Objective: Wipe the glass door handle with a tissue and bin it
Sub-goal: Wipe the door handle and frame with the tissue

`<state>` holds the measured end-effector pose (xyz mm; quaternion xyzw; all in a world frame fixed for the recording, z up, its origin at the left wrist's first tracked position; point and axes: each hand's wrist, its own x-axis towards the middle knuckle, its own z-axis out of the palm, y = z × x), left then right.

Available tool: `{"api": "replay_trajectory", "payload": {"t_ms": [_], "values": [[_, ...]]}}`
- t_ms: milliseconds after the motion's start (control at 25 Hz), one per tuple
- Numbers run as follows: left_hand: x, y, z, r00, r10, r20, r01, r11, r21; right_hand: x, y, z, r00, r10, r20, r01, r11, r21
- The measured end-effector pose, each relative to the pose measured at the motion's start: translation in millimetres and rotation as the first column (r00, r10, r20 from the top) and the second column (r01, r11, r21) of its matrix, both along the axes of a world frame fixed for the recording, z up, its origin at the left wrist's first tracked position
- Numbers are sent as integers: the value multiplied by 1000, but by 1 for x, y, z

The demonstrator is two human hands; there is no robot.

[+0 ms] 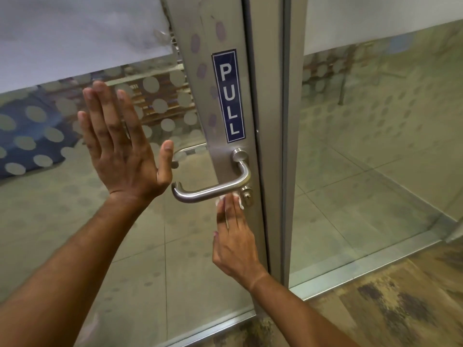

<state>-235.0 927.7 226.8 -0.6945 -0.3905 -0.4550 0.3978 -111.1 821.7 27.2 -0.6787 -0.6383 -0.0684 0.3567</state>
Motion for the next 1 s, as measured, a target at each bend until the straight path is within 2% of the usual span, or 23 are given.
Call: {"api": "replay_trajectory", "payload": {"t_ms": [160,400,600,840,1000], "values": [[0,-3,0,1000,5,-8,-5,1000,-17,3,-12,-9,999,33,-3,-33,999,21],[0,-2,1,1000,7,-17,-7,1000,-17,0,13,56,995,51,-82,-34,980,196],[-1,-1,1,1000,8,-22,-9,1000,-23,2,-9,38,999,33,-32,-31,998,45],[-1,-1,1,1000,1,-16,-1,999,-40,0,15,75,1000,-2,-20,5,984,180],[-1,-3,1,1000,-7,-21,6,999,-39,3,-6,54,1000,1,-8,0,992,130]]}}
